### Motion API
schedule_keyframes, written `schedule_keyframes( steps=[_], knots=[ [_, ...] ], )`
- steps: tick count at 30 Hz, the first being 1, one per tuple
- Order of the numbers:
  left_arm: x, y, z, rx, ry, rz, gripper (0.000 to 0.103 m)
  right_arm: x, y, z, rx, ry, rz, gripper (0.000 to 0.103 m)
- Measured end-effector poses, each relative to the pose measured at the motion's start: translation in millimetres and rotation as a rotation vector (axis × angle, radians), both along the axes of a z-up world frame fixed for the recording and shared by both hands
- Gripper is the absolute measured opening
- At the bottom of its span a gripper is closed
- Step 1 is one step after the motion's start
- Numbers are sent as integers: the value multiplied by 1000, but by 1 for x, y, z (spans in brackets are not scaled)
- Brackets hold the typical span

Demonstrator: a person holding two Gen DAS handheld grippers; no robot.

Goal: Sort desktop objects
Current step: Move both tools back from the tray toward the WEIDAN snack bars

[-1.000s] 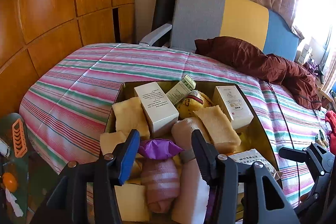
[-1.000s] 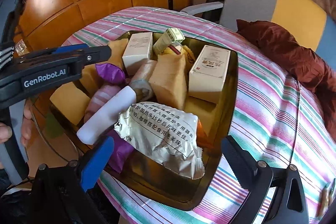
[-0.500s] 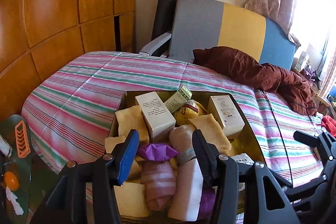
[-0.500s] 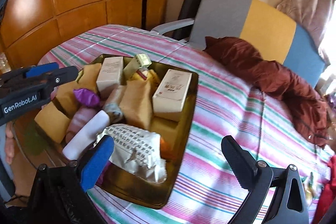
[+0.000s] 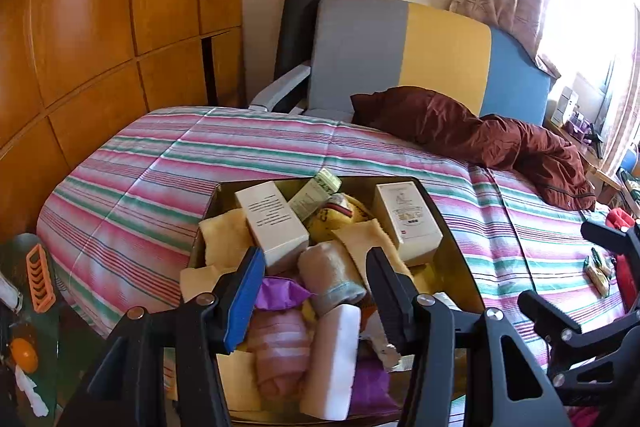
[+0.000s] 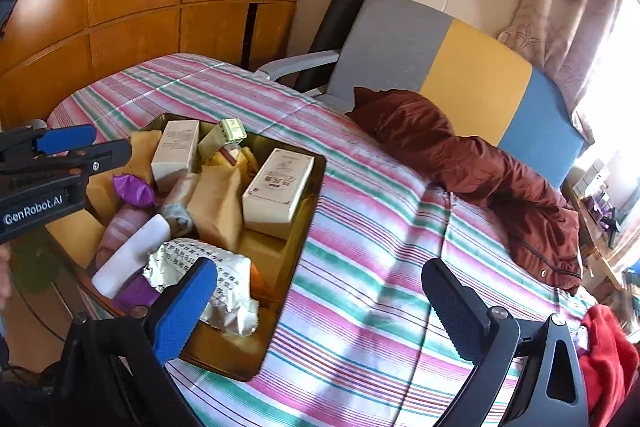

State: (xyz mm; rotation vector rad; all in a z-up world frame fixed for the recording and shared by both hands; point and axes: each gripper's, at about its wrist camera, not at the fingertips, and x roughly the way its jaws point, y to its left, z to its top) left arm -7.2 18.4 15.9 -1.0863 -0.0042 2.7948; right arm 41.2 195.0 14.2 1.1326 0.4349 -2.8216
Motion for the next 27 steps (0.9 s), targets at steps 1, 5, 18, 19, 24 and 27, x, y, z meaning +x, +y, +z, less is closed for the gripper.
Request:
schedule_keyframes(
  steps=[1,5,18,19,24,27],
  knots=[
    [0,2,0,-1,0,-5,53,1,3,2,-1,4,-5,103],
    [-1,14,2,-12,-1,-28,54,2,13,8,-4,17,-21,103],
    [-13,66,4,-49,-12,-134,54,3,63,12,-2,12,-103,103],
    [-13,70,4,-50,-14,-145,54,3,68,11,1,8,-111,103],
    [-20,107,2,-69,-35,-234,54,2,109,9,-1,-39,-163,103],
    [-19,135,-1,-79,-46,-306,54,0,152,6,-48,-88,-228,103]
  ],
)
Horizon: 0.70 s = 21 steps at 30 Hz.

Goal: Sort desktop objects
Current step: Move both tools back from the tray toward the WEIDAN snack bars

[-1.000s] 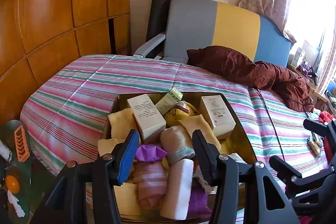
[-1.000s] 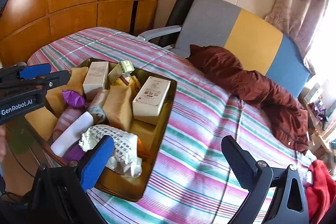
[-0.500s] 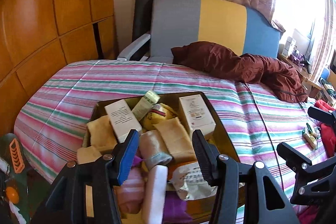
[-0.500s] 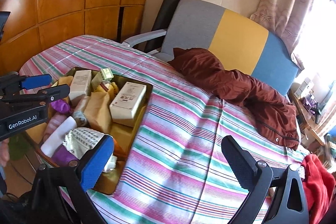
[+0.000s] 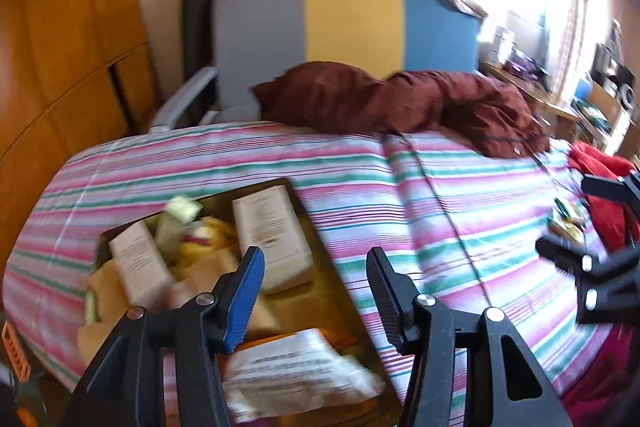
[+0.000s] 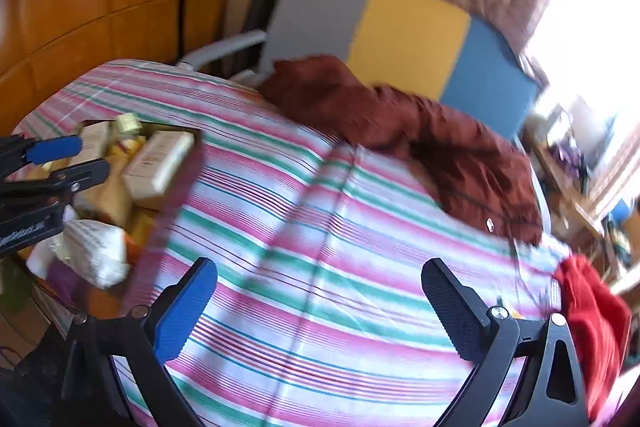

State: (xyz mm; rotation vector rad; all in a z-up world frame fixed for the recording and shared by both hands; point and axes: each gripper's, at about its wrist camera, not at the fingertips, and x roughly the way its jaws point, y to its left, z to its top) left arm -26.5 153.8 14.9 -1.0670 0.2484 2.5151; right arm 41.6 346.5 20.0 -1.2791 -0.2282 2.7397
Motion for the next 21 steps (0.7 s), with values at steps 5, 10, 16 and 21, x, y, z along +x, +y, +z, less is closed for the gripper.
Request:
schedule_keyframes(
  steps=[5,10,16,21],
  knots=[
    [7,54,-7,-25,-30,-140,54,6,95,-10,-99,-71,-183,103],
    [17,102,-18,-56,-70,-264,54,23,187,-30,-147,-118,-371,103],
    [31,156,-34,-97,-104,-385,54,37,280,-71,-305,-240,-529,103],
    [36,194,-48,-108,-145,-464,54,42,333,-93,-596,-222,-680,103]
  ],
)
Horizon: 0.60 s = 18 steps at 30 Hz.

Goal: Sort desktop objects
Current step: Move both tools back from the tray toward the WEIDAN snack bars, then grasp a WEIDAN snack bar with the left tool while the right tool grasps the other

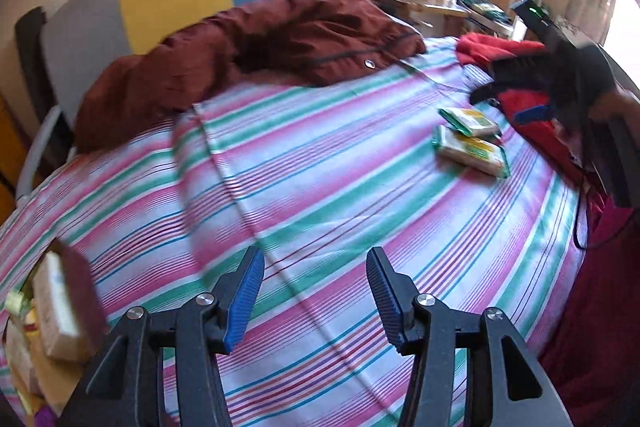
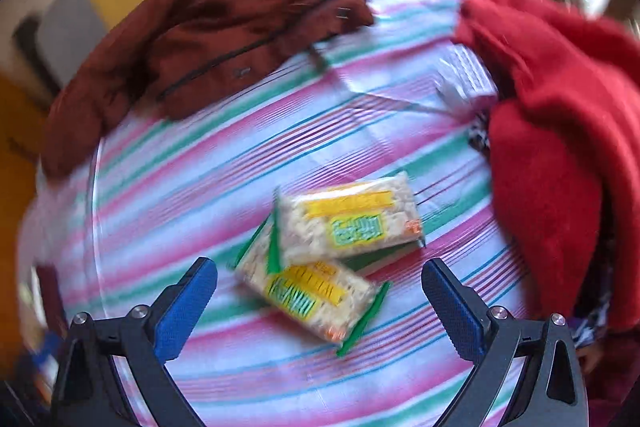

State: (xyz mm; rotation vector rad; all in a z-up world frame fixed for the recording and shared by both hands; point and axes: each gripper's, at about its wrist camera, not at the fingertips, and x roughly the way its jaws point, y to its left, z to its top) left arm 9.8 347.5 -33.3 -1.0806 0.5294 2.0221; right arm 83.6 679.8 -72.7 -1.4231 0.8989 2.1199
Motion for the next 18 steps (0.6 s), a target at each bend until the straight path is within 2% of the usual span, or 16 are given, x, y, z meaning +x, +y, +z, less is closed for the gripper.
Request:
schedule_keyframes(
  steps=[3,8,13,16,18],
  knots=[
    [5,16,-5,0,-7,-43,55,-7,18,-21,-142,-9,-58,103],
    [9,36,-14,-15,-17,-107,56,-20,31,-37,-170,-18,-105,103],
    [5,52,-24,-31,-33,-139,56,-32,41,-37,-90,-8,-113,102],
    [2,60,-28,-34,-37,-150,56,-36,48,-42,-55,-45,-120,99],
    [1,66,-30,-34,-41,-158,56,-41,48,-41,3,-72,-99,92]
  ],
)
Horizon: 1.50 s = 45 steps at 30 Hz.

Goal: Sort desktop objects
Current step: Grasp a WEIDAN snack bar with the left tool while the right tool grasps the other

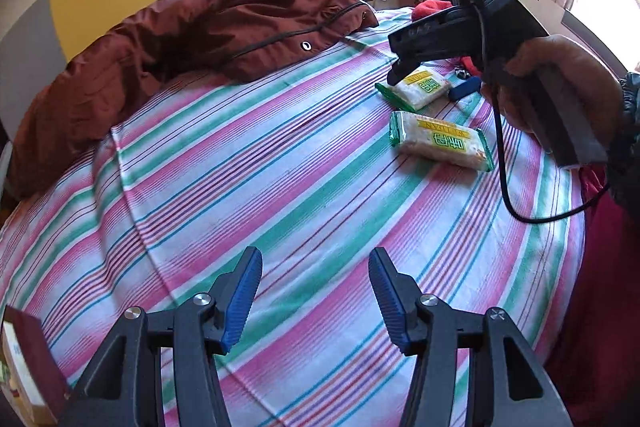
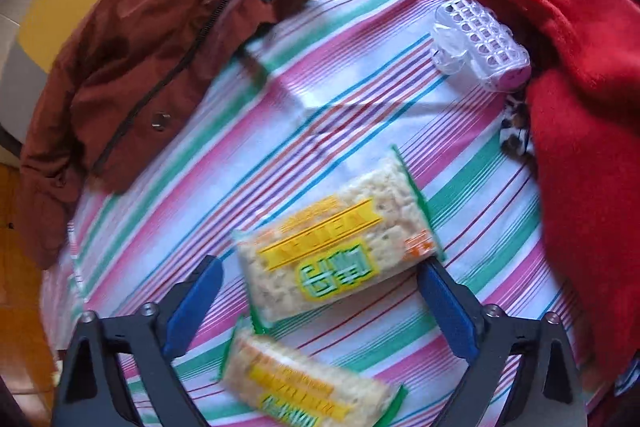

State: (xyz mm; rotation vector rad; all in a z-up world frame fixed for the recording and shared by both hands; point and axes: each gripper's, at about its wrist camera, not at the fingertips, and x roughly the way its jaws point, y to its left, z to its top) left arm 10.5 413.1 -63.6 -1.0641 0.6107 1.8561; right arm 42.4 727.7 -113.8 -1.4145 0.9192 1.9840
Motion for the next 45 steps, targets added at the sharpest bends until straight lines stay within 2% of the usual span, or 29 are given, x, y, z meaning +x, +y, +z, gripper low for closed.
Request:
schedule_keyframes(
  steps=[5,8,10,13,14,16,18,20,23,27,31,33,34,35,36,37,38,40,42,45],
  knots=[
    [-11,18,-6,5,-34,-16,56,-8,-2,9,46,-9,69,74],
    [-12,31,-7,15,-57,-39,56,-2,1,7,-131,82,76,75],
    [-9,42,-6,41,-47,-89,56,1,6,8,-114,86,44,76],
    [-1,65,-6,49,-1,-218,57,13,23,7,-203,171,-63,93],
    [4,74,-5,54,26,-285,58,15,26,9,-195,175,-81,97],
    [13,92,-5,61,86,-416,61,23,34,17,-177,179,-107,97],
    [16,107,-6,47,99,-489,65,29,38,23,-227,204,-109,97],
    [19,121,-8,35,112,-570,74,30,38,29,-217,200,-93,98],
    [30,137,-11,-3,185,-715,81,30,38,37,-201,198,-78,98],
    [37,155,-15,-41,245,-843,82,33,36,31,-233,186,-89,98],
    [43,168,-27,-79,208,-934,83,38,47,20,-240,187,-112,98],
    [42,172,-35,-93,176,-941,83,40,49,19,-231,181,-121,99],
    [39,171,-34,-79,146,-928,79,35,49,15,-230,174,-125,99],
    [32,171,-34,-71,90,-900,67,35,50,14,-234,170,-131,99],
    [27,170,-35,-69,41,-879,63,35,50,12,-235,165,-128,99],
    [22,168,-35,-65,0,-859,55,34,49,11,-224,156,-116,99],
    [17,163,-35,-52,-28,-834,53,34,48,12,-212,151,-108,99],
    [14,154,-34,-47,-26,-791,52,31,45,11,-194,143,-86,97],
    [13,140,-33,-50,-25,-739,51,29,43,7,-173,129,-83,89],
    [12,119,-30,-64,-21,-635,50,26,40,3,-132,102,-75,89]
  ],
)
